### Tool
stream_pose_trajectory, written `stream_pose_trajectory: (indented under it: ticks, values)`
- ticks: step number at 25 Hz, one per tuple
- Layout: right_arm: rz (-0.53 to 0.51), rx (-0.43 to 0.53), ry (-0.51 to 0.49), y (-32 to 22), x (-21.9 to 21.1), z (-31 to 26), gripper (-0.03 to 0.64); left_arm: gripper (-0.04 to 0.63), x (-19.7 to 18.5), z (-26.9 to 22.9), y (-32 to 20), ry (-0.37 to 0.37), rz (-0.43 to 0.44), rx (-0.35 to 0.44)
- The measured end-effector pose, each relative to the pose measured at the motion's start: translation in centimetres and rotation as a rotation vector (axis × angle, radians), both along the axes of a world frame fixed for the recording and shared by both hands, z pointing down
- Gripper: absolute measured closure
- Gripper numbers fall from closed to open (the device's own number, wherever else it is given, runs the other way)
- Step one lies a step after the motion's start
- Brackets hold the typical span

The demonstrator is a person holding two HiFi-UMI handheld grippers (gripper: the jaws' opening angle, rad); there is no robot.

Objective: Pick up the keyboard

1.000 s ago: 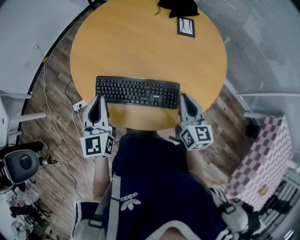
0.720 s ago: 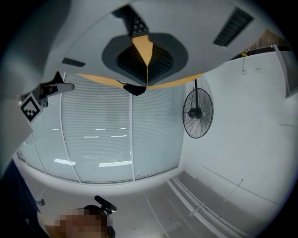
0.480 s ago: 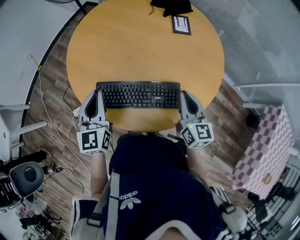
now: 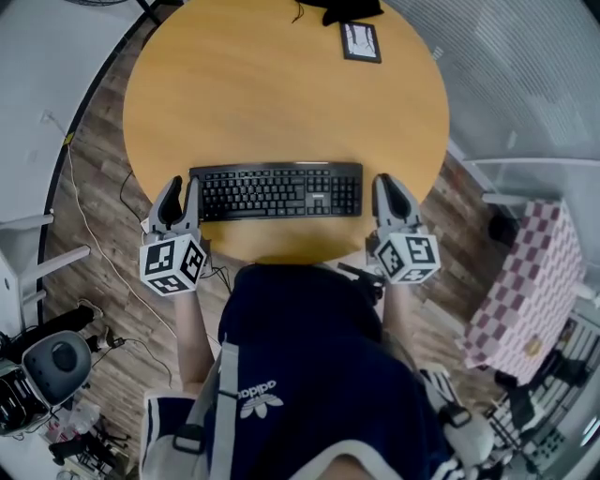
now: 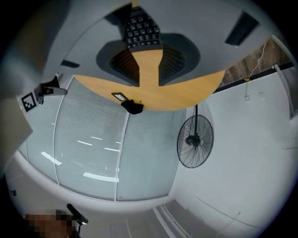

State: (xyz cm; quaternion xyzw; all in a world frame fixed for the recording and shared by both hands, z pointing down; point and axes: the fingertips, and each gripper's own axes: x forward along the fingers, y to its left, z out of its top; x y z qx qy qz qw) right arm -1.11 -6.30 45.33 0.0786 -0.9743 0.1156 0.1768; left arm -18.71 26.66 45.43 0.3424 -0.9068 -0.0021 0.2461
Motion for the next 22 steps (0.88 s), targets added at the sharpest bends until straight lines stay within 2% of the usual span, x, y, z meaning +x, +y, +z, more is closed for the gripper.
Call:
stream_pose_trajectory:
  ticks: [5,12,18,22]
  values:
    - [-0.002,-0.046,0.085,-0.1,-0.8,3.3,0.533,0.476,-1.4,4.6,0.2,0.131,0.040,-0.063]
    - [-0.007,-0.121,0.207,-0.7,-1.7,8.1,0.453,0.443,-2.6,8.6,1.1,0.286,0.040,-0.089]
    - [-0.008,-0.167,0.285,-1.6,-2.4,11.2,0.439,0.414,-3.2,13.1,2.1,0.438,0.038,-0.121]
    - [-0.009,-0.184,0.322,-1.9,-3.0,13.2,0.439,0.414,-3.6,15.3,2.6,0.484,0.042,-0.161]
